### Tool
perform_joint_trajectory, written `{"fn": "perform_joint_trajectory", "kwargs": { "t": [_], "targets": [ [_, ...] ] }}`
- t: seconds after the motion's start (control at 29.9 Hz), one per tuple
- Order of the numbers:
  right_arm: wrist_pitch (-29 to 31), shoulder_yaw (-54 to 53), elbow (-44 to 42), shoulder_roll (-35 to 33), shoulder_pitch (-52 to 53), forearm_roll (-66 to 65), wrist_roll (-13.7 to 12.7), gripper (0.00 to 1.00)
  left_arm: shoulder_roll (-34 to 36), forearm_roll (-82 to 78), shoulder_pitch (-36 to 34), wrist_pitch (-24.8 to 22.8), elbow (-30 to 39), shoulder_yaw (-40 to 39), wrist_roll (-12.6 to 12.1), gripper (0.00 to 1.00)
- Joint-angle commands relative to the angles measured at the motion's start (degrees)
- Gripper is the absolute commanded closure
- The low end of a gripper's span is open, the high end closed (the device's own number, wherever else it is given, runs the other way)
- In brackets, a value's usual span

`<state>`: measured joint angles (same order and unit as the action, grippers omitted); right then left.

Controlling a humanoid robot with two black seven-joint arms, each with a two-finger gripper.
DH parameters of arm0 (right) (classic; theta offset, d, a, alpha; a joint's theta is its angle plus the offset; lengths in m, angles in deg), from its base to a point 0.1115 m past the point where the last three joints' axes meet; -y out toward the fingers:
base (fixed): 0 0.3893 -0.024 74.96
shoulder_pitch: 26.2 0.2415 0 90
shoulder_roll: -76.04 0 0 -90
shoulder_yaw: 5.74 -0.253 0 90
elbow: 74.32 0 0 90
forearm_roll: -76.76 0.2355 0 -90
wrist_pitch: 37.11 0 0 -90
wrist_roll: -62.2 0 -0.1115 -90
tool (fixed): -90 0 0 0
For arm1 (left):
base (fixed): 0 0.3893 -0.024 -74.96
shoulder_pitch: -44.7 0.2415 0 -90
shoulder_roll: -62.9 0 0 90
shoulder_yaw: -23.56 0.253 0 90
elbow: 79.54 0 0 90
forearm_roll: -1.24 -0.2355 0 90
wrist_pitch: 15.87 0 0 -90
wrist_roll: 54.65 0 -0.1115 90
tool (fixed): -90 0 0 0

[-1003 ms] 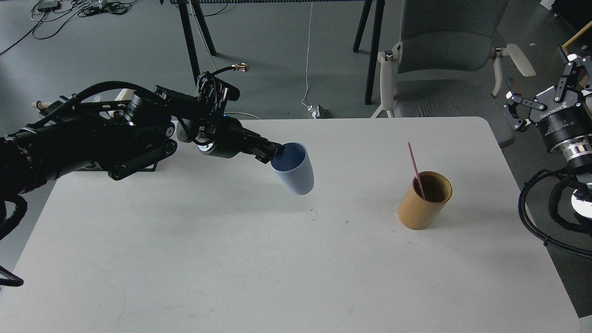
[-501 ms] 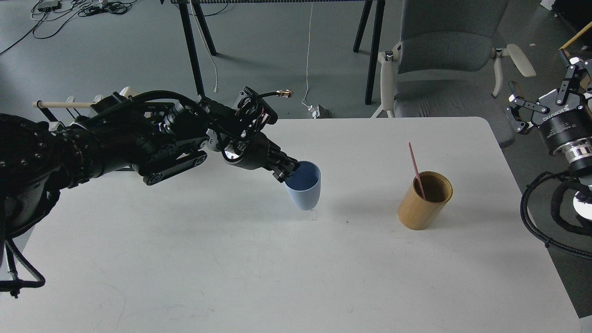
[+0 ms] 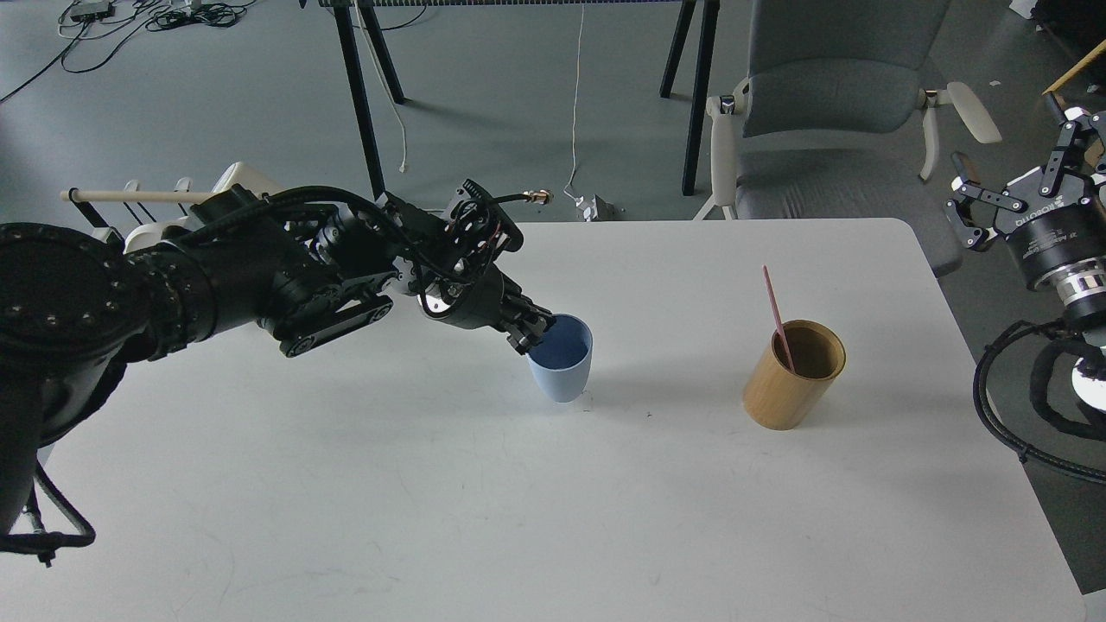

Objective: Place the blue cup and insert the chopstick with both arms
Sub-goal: 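Carry the blue cup toward table center and set it upright, then release the blue cup and lift the left gripper away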

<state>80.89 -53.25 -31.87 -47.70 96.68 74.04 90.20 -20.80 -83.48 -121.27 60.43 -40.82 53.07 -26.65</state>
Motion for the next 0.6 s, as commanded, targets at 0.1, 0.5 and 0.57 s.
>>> {"fn": "perform_joint_trajectory", "kwargs": {
  "t": [0.1,0.5,0.57],
  "targets": [
    [0.0,0.1,0.0,0.0,-0.2,0.0,0.0,0.05,0.2,0.1,-0.1,-0.2,0.4,-0.2,0.0,0.88],
    [0.0,0.4,7.1,-3.2,-0.3,-8.1,0.0,0.04,5.4,6.5,0.4,-5.5,0.7,-7.3,0.0,0.54],
    [0.0,-0.6,10.0,-5.1,-0.1,-11.5,0.0,0.04,7.4,10.5,2.2,-6.8,0.7,-11.0,0.0,0.53]
  ]
}}
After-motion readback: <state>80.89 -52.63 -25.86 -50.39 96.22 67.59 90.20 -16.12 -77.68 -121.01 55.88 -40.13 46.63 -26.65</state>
